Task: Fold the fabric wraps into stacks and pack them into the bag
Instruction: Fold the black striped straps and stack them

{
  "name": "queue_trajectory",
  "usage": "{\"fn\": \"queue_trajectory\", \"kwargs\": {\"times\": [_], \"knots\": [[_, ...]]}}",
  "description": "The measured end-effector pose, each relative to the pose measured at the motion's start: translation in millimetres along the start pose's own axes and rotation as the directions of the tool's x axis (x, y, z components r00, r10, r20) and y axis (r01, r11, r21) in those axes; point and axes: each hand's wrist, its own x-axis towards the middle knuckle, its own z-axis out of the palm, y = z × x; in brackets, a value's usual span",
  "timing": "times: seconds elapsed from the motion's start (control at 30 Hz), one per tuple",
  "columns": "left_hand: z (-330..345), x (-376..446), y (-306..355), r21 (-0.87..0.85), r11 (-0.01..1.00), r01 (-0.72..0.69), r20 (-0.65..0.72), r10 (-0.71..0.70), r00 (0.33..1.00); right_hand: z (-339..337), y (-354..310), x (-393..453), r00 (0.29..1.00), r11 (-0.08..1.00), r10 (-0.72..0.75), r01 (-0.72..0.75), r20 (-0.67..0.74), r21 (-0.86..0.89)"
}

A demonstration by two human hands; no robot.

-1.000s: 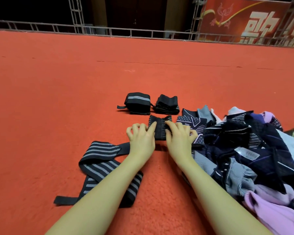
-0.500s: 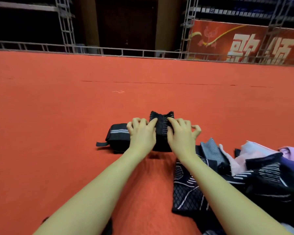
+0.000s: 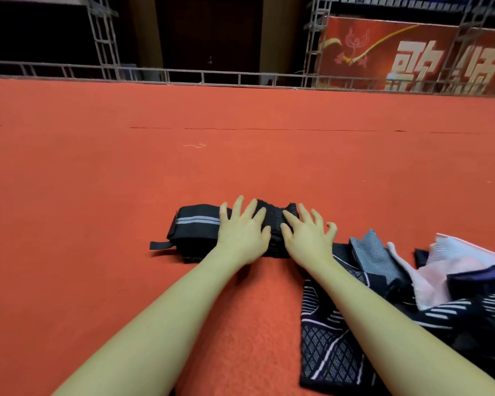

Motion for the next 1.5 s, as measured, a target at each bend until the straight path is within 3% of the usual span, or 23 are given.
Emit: {"fn": "queue_trajectory", "kwargs": {"times": [0.13,0.37,0.57,0.73,0.97,1.17,1.33,1.4,1.5], "knots": [[-23.2,-24.8,-3.7,-0.020,1.000,0.009,-0.026,-0.010,1.000,-23.5,-10.8,-19.8,0.998,0.997,0.012,-0.007,-0.068,0.074],[-61.1,-121.8,-25.7,-0.048,0.995,0.083,-0.045,-0.085,0.995,-46.0,-51.6,-105.5,0.996,0.973,-0.066,0.078,-0.059,0.216],[-58.6,-231.9,-47.6,-0.056,0.985,0.162,0.073,-0.157,0.985,-35.6,-87.4,-200.4,0.966,0.943,-0.237,0.204,0.103,0.262],[-47.1,-303.0,-61.7,0.009,0.967,0.255,0.122,-0.255,0.959,-26.5,-104.8,-255.8,0.910,0.956,-0.271,0.216,0.315,0.200],[-35.6,-334.9,-71.8,-0.024,0.937,0.349,0.190,-0.339,0.922,-29.5,-121.4,-263.9,0.912,0.956,-0.228,0.143,0.340,0.257],[-22.7,-334.0,-71.6,0.027,0.940,0.340,0.086,-0.341,0.936,-21.1,-122.9,-271.6,0.952,0.905,-0.272,0.204,0.140,0.374],[-16.2,-332.9,-68.2,0.099,0.975,0.199,-0.137,-0.184,0.973,-21.5,-120.8,-271.8,0.953,0.892,-0.277,0.208,0.123,0.401],[-15.4,-334.5,-66.2,0.094,0.981,0.168,-0.203,-0.146,0.968,-20.9,-118.7,-272.0,0.948,0.893,-0.296,0.231,0.116,0.387],[-18.1,-337.4,-64.2,0.127,0.976,0.175,-0.340,-0.123,0.932,-23.0,-116.2,-275.6,0.967,0.844,-0.250,0.192,0.051,0.501]]}}
